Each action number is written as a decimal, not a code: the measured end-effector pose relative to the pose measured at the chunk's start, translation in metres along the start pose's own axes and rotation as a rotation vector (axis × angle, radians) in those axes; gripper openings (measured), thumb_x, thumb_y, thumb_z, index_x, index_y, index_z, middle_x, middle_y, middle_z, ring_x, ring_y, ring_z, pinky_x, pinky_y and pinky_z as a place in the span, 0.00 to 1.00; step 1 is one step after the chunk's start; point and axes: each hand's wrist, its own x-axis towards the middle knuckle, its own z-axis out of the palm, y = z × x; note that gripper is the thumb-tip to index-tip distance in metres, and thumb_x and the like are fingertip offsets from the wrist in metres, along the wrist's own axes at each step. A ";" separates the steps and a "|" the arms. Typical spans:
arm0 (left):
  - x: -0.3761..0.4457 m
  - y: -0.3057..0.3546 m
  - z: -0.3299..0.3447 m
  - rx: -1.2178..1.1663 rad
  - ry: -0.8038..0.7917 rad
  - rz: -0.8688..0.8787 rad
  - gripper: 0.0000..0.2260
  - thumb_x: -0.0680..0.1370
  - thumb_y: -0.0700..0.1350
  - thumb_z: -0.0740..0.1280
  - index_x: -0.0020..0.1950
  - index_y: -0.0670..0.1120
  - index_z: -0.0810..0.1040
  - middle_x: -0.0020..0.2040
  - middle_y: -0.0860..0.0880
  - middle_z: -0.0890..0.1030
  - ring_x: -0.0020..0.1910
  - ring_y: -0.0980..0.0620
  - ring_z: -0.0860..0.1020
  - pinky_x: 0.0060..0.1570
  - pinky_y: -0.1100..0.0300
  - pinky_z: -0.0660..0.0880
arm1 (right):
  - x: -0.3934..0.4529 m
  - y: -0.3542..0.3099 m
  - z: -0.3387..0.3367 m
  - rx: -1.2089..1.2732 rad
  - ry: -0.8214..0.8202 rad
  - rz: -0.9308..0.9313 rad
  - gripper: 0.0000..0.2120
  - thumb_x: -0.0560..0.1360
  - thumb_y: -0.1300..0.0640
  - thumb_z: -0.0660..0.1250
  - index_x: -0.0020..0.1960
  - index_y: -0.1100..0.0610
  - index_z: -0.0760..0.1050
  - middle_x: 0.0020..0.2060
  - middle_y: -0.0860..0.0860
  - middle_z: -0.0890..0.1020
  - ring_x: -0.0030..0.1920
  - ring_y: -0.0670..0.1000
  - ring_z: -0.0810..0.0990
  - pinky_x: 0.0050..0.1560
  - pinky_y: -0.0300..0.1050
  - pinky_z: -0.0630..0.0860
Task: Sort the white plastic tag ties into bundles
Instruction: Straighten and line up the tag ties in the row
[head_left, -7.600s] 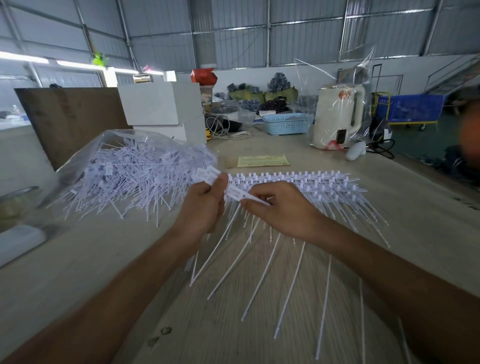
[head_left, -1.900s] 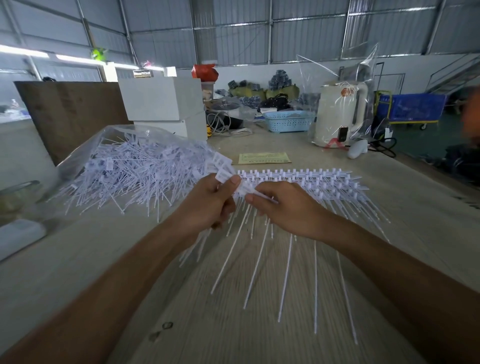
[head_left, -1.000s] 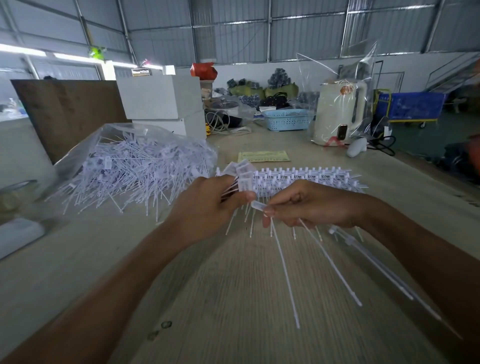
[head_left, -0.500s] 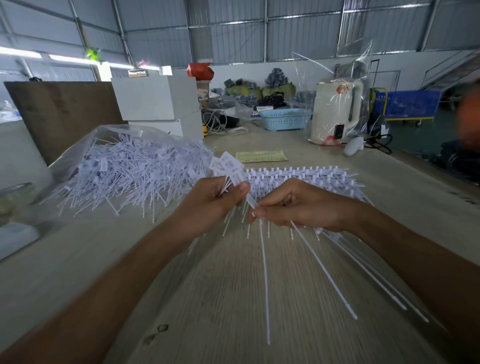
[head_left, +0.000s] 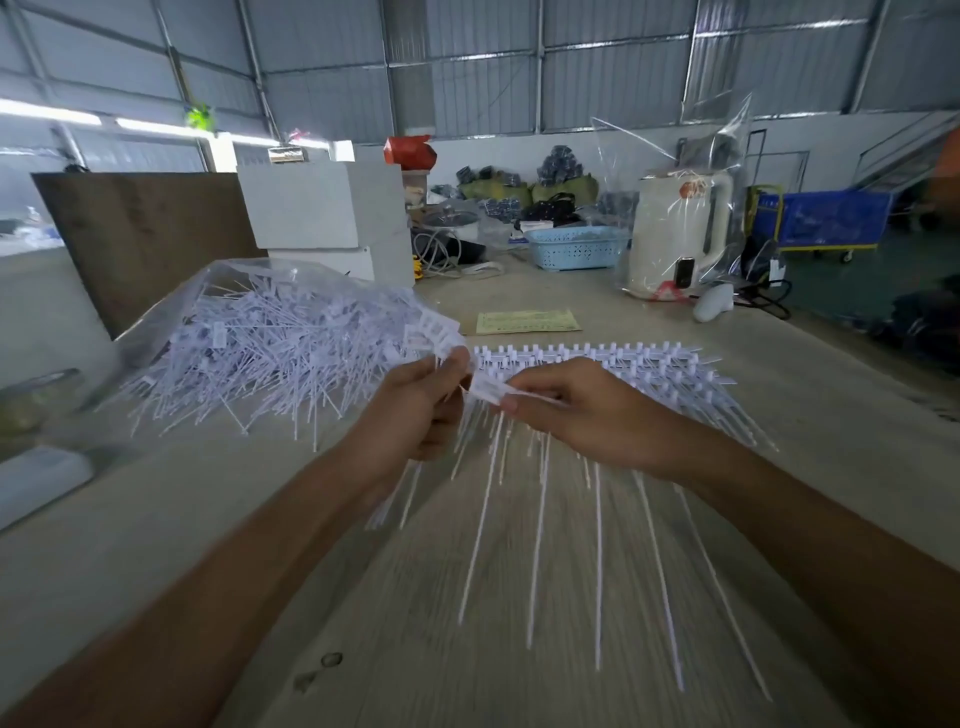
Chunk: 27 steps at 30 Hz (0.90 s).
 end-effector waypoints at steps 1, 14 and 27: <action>-0.001 0.001 0.002 -0.011 -0.008 -0.013 0.18 0.80 0.61 0.63 0.41 0.47 0.73 0.28 0.52 0.61 0.24 0.55 0.56 0.24 0.66 0.55 | 0.001 0.003 0.001 -0.034 0.060 0.017 0.11 0.82 0.54 0.65 0.48 0.59 0.82 0.34 0.57 0.76 0.34 0.51 0.73 0.38 0.46 0.66; -0.005 0.001 0.010 0.183 0.156 0.122 0.24 0.81 0.56 0.65 0.26 0.52 0.67 0.23 0.54 0.64 0.21 0.56 0.59 0.24 0.65 0.56 | 0.002 0.006 0.005 0.014 0.084 0.031 0.14 0.81 0.52 0.66 0.45 0.61 0.82 0.36 0.54 0.84 0.29 0.52 0.82 0.35 0.44 0.77; -0.004 0.000 0.008 0.100 0.205 0.125 0.25 0.79 0.54 0.69 0.25 0.52 0.64 0.23 0.52 0.61 0.20 0.55 0.59 0.23 0.65 0.58 | 0.002 -0.003 0.023 -0.199 0.314 -0.163 0.16 0.81 0.53 0.65 0.38 0.60 0.78 0.31 0.53 0.77 0.32 0.53 0.76 0.38 0.53 0.72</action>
